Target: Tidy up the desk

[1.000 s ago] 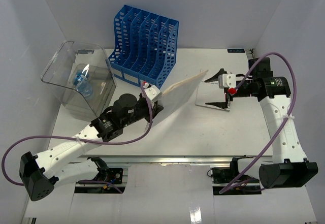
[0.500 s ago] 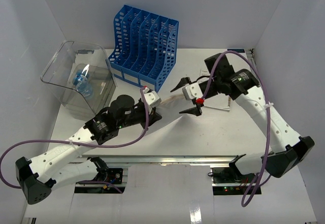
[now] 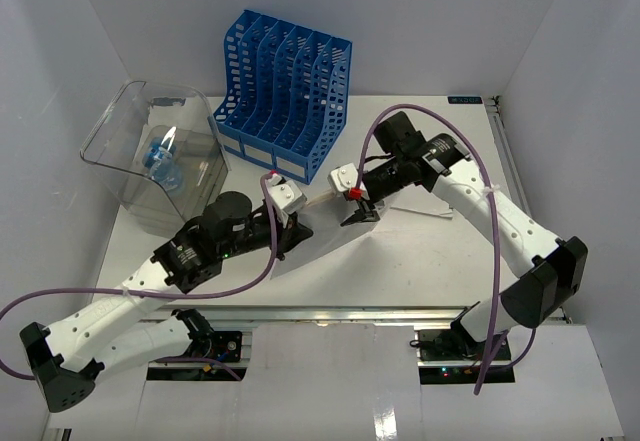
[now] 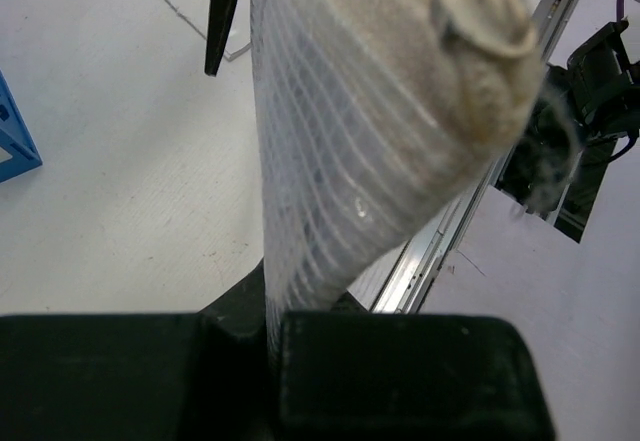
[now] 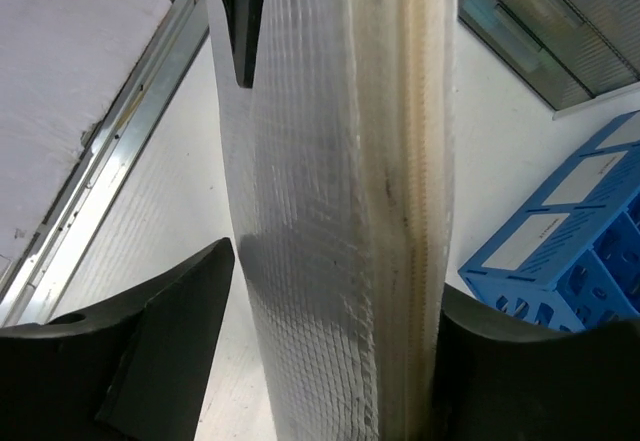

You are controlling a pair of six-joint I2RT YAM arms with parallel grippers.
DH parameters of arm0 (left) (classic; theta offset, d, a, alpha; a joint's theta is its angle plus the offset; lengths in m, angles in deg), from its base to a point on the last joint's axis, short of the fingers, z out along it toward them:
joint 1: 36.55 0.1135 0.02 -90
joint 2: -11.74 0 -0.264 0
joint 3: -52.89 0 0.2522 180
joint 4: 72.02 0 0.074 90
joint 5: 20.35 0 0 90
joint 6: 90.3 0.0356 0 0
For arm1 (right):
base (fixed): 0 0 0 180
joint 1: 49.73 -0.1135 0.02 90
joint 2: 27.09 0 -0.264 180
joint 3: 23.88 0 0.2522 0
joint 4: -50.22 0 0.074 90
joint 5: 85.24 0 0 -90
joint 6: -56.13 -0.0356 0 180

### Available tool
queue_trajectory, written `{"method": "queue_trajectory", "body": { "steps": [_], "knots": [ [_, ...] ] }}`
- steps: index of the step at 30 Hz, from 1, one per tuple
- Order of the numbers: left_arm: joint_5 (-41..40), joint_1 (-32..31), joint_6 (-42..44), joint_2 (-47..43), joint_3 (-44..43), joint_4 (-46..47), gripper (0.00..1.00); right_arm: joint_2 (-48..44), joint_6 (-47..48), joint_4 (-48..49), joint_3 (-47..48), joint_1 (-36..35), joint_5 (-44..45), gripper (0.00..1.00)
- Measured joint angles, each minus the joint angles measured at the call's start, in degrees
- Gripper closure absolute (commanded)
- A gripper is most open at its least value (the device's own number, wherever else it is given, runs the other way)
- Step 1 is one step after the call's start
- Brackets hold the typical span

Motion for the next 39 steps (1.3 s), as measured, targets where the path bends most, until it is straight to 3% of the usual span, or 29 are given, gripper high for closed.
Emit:
{"method": "queue_trajectory", "body": {
  "steps": [2, 5, 8, 18, 21, 27, 33, 39],
  "knots": [
    [0.0, 0.0, -0.7, -0.8, 0.6, 0.3, 1.0, 1.0, 0.1, -0.6, 0.2, -0.1, -0.2, 0.55],
    [-0.1, 0.0, -1.7, -2.2, 2.7, 1.1, 1.0, 2.0, 1.4, -3.2, 1.4, -0.3, -0.6, 0.92],
    [-0.4, 0.0, -2.7, -2.9, 4.1, 2.5, 0.96, 3.0, 2.0, -6.5, 3.3, -0.7, -0.4, 0.92],
    [-4.2, 0.0, -10.7, -7.2, 10.1, 10.8, 0.08, 1.7, -4.7, -5.6, 3.9, -0.8, 0.7, 0.92],
    [-6.6, 0.0, -12.2, -11.5, 11.3, 12.9, 0.02, -0.1, -8.1, -3.1, 3.9, 0.5, 0.2, 0.92],
    [-12.1, 0.0, -12.6, -23.1, 14.2, 19.7, 0.02, -2.4, -18.1, 3.2, 4.2, 9.5, -2.6, 0.92],
    [-14.8, 0.0, -12.1, -28.4, 22.2, 30.7, 0.02, -3.0, -29.5, 13.3, 5.5, 18.4, -6.5, 0.92],
    [-14.0, 0.0, -10.6, -16.9, 25.1, 44.0, 0.02, -9.4, -45.2, 28.1, 1.1, 20.5, -8.9, 0.92]
  ]
}}
